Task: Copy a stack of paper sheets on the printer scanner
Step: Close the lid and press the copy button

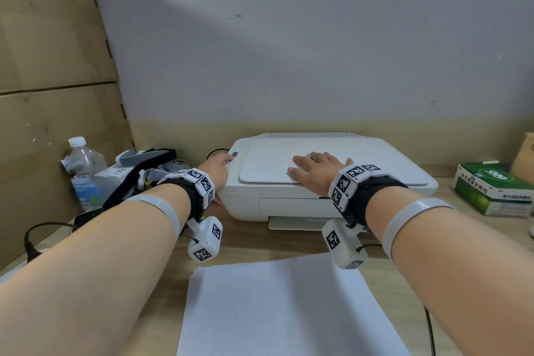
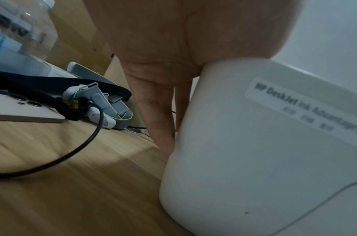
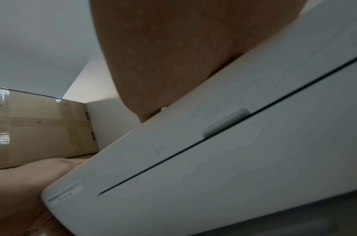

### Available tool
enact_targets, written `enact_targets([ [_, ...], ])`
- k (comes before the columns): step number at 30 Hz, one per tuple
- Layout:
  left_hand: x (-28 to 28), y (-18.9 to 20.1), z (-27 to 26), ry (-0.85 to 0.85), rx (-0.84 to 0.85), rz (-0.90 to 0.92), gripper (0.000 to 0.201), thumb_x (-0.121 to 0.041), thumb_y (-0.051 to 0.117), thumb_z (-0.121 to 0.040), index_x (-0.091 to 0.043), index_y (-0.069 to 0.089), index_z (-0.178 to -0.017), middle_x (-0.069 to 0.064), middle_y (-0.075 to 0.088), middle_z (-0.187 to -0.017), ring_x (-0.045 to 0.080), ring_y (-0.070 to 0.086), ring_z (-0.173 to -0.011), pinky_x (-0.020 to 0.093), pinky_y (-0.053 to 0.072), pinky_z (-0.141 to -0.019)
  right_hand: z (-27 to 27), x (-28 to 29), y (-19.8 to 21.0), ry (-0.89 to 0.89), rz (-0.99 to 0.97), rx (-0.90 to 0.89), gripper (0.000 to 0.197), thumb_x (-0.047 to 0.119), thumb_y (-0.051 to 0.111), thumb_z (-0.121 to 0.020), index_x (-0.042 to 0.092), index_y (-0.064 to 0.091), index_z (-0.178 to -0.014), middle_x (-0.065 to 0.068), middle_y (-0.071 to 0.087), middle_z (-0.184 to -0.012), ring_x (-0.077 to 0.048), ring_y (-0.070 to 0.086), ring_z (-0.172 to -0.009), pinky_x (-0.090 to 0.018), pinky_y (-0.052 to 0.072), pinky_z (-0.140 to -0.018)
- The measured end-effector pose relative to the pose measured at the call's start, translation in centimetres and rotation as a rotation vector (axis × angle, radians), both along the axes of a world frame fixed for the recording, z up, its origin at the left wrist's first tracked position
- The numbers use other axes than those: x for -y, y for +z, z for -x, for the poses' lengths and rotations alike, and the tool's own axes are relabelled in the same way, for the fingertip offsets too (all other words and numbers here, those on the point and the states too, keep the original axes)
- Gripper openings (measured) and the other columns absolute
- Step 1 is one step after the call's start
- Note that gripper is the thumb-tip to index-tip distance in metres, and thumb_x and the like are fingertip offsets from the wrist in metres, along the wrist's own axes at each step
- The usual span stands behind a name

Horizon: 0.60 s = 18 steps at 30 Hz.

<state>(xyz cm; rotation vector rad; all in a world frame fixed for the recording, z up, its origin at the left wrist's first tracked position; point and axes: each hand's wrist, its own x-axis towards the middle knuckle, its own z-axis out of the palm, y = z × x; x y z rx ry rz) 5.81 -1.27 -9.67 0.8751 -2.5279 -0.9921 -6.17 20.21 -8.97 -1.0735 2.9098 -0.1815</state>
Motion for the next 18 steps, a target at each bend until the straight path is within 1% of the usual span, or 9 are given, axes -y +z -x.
enact_targets([
  [3,0.02,-0.03,0.14,0.002,0.025,0.030,0.053,-0.004,0.025,-0.098,-0.026,0.042,-0.144,0.011,0.045,-0.141,0.038,0.056,-0.110,0.046,0.050,-0.094,0.08,0.04,-0.07,0.002,-0.001,-0.006,0.063,0.071,0.015,-0.091,0.044,0.021,-0.148,0.006,0.012,-0.163,-0.024,0.005,-0.150,-0.063,0.005,-0.115],
  [6,-0.01,-0.18,0.28,0.026,0.018,0.039,0.050,-0.004,0.026,-0.099,-0.025,0.045,-0.140,0.010,0.047,-0.137,0.039,0.058,-0.107,0.049,0.051,-0.093,0.15,0.10,-0.09,0.007,0.001,-0.004,0.062,0.070,0.016,-0.092,0.043,0.022,-0.148,0.005,0.012,-0.163,-0.025,0.005,-0.150,-0.063,0.006,-0.114],
  [10,-0.16,-0.28,0.37,0.069,0.028,0.045,0.048,-0.003,0.026,-0.097,-0.028,0.049,-0.131,0.011,0.051,-0.117,0.039,0.061,-0.097,0.055,0.055,-0.085,0.26,0.13,-0.23,0.001,0.003,-0.006,0.064,0.071,0.015,-0.092,0.044,0.019,-0.149,0.006,0.012,-0.163,-0.025,0.005,-0.150,-0.063,0.005,-0.115],
  [11,-0.21,-0.29,0.37,0.076,0.029,0.040,0.048,-0.003,0.026,-0.096,-0.028,0.049,-0.130,0.012,0.052,-0.115,0.040,0.061,-0.096,0.055,0.055,-0.084,0.26,0.14,-0.24,-0.001,0.006,-0.003,0.064,0.071,0.015,-0.092,0.044,0.018,-0.150,0.006,0.012,-0.163,-0.025,0.004,-0.150,-0.063,0.005,-0.115],
  [14,-0.27,-0.31,0.40,0.093,0.031,0.016,0.045,-0.004,0.027,-0.096,-0.030,0.049,-0.126,0.014,0.053,-0.117,0.043,0.060,-0.096,0.056,0.056,-0.081,0.29,0.18,-0.33,-0.002,0.006,-0.008,0.065,0.072,0.014,-0.091,0.044,0.018,-0.150,0.006,0.012,-0.163,-0.025,0.004,-0.150,-0.063,0.004,-0.115],
  [18,-0.29,-0.37,0.45,0.116,0.038,0.013,0.047,-0.005,0.027,-0.095,-0.031,0.048,-0.127,0.014,0.054,-0.116,0.041,0.061,-0.093,0.053,0.057,-0.082,0.44,0.21,-0.39,-0.003,0.014,0.002,0.066,0.071,0.015,-0.092,0.044,0.016,-0.151,0.006,0.010,-0.163,-0.025,0.002,-0.151,-0.061,0.003,-0.115],
])
